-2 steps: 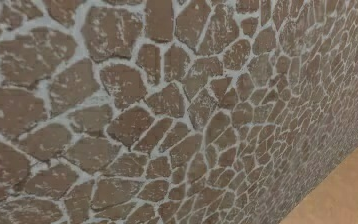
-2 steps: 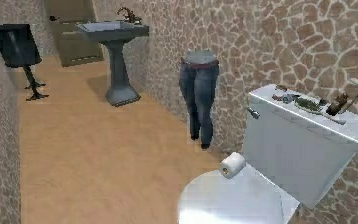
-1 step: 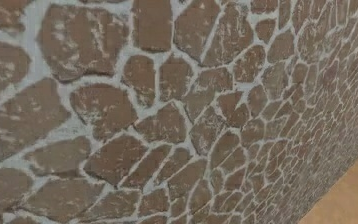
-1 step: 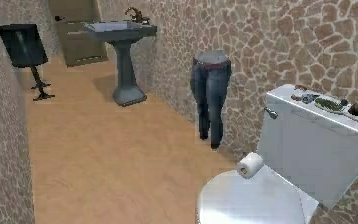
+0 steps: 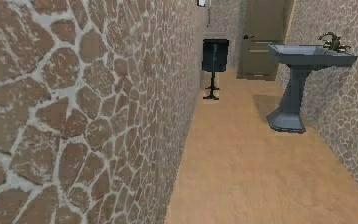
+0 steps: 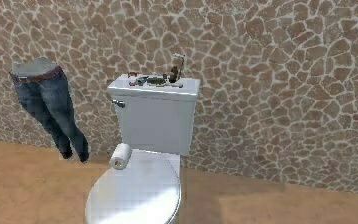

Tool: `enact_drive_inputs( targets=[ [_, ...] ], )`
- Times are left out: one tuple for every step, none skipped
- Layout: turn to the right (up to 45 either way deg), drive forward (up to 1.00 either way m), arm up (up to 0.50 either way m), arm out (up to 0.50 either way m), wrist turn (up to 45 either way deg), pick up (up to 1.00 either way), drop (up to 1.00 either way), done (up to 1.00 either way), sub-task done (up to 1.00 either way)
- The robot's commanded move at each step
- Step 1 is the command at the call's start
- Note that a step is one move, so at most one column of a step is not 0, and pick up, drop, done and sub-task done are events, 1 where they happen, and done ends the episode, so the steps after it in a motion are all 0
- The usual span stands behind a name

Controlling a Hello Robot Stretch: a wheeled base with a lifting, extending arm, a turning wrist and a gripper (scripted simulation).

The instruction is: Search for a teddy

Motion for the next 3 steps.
enact_drive_inputs(
  targets=[
    [18.0, 0.0, 0.0, 0.0, 0.0, 0.0, 0.0, 0.0, 0.0],
    [0.0, 1.0, 0.0, 0.0, 0.0, 0.0, 0.0, 0.0, 0.0],
    [0.0, 1.0, 0.0, 0.0, 0.0, 0.0, 0.0, 0.0, 0.0]
  ],
)
